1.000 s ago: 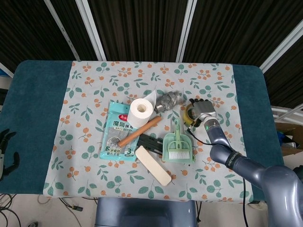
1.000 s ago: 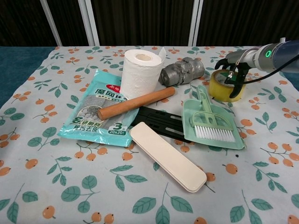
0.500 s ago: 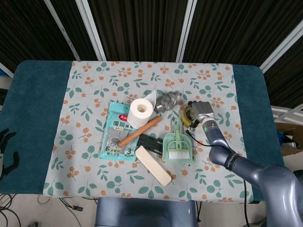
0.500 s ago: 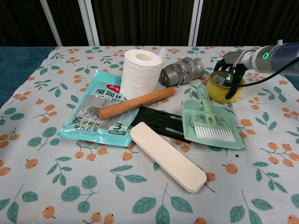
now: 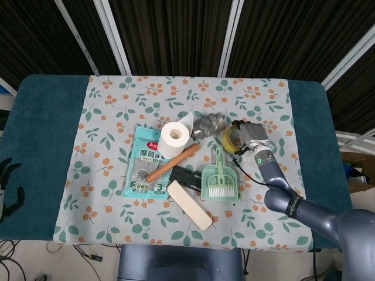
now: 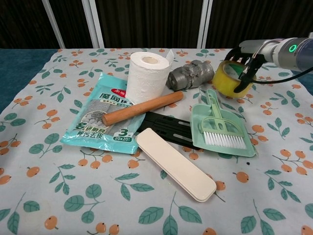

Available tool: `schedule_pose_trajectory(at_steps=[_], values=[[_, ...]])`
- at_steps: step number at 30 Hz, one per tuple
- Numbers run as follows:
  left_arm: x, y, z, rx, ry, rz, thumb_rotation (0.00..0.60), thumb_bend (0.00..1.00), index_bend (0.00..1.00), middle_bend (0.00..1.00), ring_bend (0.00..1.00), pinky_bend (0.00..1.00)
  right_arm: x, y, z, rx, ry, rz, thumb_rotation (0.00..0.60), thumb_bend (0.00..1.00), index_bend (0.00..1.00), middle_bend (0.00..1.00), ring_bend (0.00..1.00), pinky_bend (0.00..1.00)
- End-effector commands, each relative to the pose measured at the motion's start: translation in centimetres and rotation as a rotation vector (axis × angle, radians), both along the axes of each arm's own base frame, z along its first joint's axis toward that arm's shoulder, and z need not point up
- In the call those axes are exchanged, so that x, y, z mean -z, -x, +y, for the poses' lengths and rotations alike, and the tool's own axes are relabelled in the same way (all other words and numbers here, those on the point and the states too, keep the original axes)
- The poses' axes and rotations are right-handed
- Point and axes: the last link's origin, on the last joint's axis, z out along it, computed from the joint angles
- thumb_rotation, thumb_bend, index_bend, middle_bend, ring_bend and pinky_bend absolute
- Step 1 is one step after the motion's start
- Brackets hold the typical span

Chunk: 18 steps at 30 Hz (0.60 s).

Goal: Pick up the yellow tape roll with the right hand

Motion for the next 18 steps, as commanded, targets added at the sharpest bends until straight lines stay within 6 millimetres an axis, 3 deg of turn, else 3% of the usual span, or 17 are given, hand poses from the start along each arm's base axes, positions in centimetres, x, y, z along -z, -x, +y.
schedule_pose_trajectory(at_steps=[1, 11, 18], values=[[0.1, 0.0, 0.0, -0.001, 0.004, 0.001, 0.600, 0.55, 0.18, 0.06, 0.06, 0.00, -2.0, 0.2, 0.2, 0.005, 0.044, -0.066, 0.600, 0.36, 0.48, 0.49, 0.50, 0.39], [0.2, -0.1, 0.0, -0.006, 0.004, 0.005, 0.600, 0.55, 0.18, 0.06, 0.06, 0.00, -7.5, -0.5, 1.9, 0.059, 0.078, -0.503, 0.600, 0.31, 0.48, 0.47, 0.47, 0.35], [0.3, -0.2, -0.1, -0.004, 0.005, 0.004, 0.600, 0.55, 0.18, 0.06, 0.06, 0.00, -9.8, -1.0, 3.2, 0.029, 0.056, -0.761, 0.600, 0.31, 0.48, 0.47, 0.47, 0.34]])
